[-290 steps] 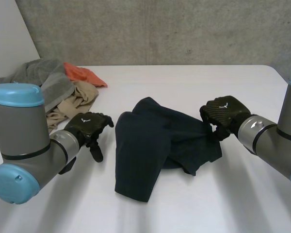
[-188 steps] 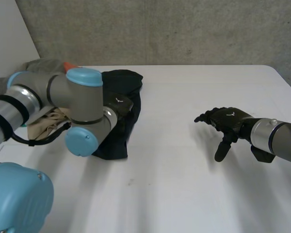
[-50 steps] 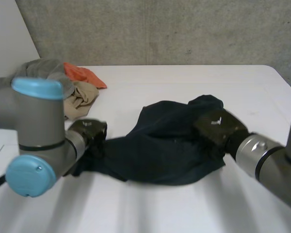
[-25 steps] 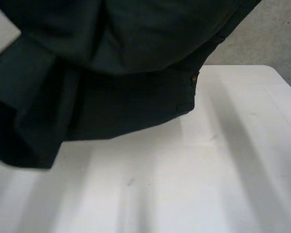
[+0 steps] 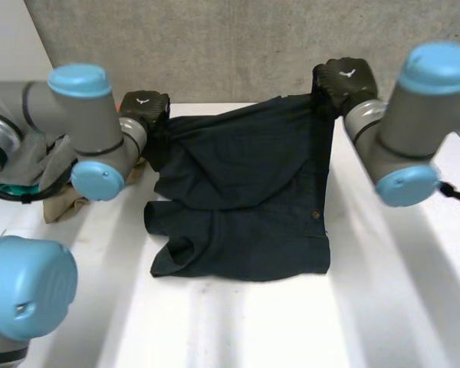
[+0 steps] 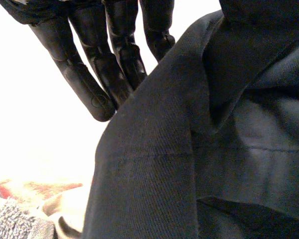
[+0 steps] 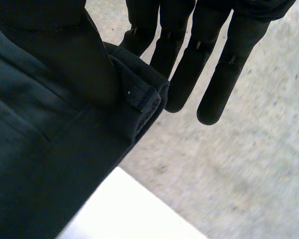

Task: Fold the laundry.

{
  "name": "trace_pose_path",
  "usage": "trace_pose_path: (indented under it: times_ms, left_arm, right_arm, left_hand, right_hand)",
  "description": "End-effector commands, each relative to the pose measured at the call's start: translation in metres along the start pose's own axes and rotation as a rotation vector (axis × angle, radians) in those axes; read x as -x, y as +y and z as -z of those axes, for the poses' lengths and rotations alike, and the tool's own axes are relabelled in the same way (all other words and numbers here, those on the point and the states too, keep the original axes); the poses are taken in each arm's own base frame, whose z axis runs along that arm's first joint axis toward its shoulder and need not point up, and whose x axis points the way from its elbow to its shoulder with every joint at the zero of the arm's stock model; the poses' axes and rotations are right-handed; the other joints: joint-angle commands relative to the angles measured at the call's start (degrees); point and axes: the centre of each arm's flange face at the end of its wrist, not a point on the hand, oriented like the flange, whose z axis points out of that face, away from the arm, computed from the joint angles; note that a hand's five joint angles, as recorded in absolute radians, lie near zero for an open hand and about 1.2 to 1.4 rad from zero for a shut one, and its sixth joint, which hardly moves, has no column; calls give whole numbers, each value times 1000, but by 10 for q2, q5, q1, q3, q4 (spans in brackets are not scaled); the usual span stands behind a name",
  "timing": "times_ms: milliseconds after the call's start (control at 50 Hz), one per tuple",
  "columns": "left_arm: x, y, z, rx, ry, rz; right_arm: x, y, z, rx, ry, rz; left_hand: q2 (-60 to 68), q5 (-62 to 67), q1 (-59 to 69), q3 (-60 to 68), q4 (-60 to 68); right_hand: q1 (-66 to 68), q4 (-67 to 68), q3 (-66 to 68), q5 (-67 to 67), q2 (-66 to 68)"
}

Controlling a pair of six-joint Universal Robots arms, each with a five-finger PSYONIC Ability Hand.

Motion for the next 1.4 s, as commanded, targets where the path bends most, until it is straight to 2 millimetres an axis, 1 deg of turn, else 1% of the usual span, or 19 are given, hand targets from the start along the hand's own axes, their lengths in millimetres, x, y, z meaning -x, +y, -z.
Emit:
trace_pose_path:
  times_ms: [20, 40, 60, 80, 200, 260, 360, 380, 440, 540, 600, 660, 740, 920, 1000, 1100, 1160, 1260, 1400]
  left_arm:
    - [29, -15, -24, -192, -118, -51]
    - [33, -18, -25, -212, -129, -48]
    - [37, -23, -25, -231, -136, -43]
    - [38, -26, -25, -241, -136, -40]
    - [42, -45, -8, -217, -127, -38]
    - [47, -54, 11, -160, -127, -45]
    - [36, -64, 64, -39, -62, -56]
    - [28, -62, 83, 10, -25, -68]
    - [15, -56, 114, 95, 41, -90]
    - [-30, -27, 188, 264, 266, -135]
    - [-56, -6, 219, 310, 388, -147]
    - [-82, 6, 237, 288, 456, -162]
    - [-104, 24, 236, 266, 442, -175]
    - [-93, 44, 190, 272, 169, -205]
    - [-68, 44, 166, 278, 42, -215]
    - [-20, 54, 135, 306, -122, -294]
    - [2, 61, 127, 329, -171, -365]
    - [6, 54, 137, 305, -144, -391]
    - [1, 24, 160, 179, -67, -335]
  right_arm:
    - [11, 28, -33, -209, 81, 165]
    - [11, 27, -36, -233, 92, 172]
    - [10, 26, -40, -257, 108, 173]
    - [10, 27, -40, -249, 113, 173]
    - [-2, 20, -27, -74, 116, 144]
    - [-7, 6, -7, 58, 58, 102]
    - [-2, -12, 50, 324, -142, 68]
    - [0, -12, 69, 407, -205, 58]
    - [4, -10, 99, 526, -308, 46]
    - [15, 2, 152, 650, -488, 15]
    - [22, 8, 175, 656, -566, -10]
    - [28, 14, 190, 655, -610, -21]
    - [42, 36, 210, 648, -656, -18]
    - [55, 64, 202, 507, -578, 21]
    - [56, 71, 190, 431, -516, 55]
    - [58, 80, 179, 376, -458, 92]
    - [61, 85, 176, 366, -448, 109]
    - [64, 90, 174, 354, -438, 155]
    - [65, 91, 170, 305, -414, 190]
  left_hand:
    - [-222, -203, -205, -220, -221]
    - [-367, -348, -350, -365, -366]
    - [-577, -558, -560, -575, -576]
    - [-577, -558, -560, -575, -576]
    - [-577, -558, -560, -575, -576]
    - [-577, -558, -560, -575, -576]
    - [-577, -558, -560, -575, -576]
    - [-577, -558, -560, -575, -576]
    - [-577, -558, -560, -575, -576]
    - [-577, -558, -560, -575, -576]
    - [-562, -543, -545, -560, -561]
    - [-560, -541, -543, -558, -559]
    - [-560, -541, -543, -558, -559]
    - [-577, -558, -560, -575, -576]
    - [-577, -558, -560, -575, -576]
    - [-577, -558, -560, -575, -576]
    - [-577, -558, -560, -575, -576]
    - [-577, -558, -560, -575, -576]
    - [-577, -558, -560, -575, -576]
  right_hand:
    - [48, -4, -2, -1, 12]
    - [-113, -165, -163, -162, -149]
    - [-490, -542, -539, -538, -525]
    - [-534, -586, -583, -582, -569]
    - [-534, -586, -583, -582, -569]
    - [-534, -586, -583, -582, -569]
    - [-534, -586, -583, -582, -569]
    - [-534, -586, -583, -582, -569]
    - [-521, -573, -570, -569, -556]
    - [-321, -373, -370, -369, -356]
    - [-236, -288, -286, -285, -272]
    - [-196, -248, -245, -244, -231]
    - [-182, -234, -232, -231, -218]
    - [-219, -271, -269, -268, -254]
    - [-248, -300, -297, -296, -283]
    - [-281, -334, -331, -330, -317]
    - [-281, -334, -331, -330, -317]
    - [-280, -332, -329, -328, -315]
    - [-285, -337, -334, -333, -320]
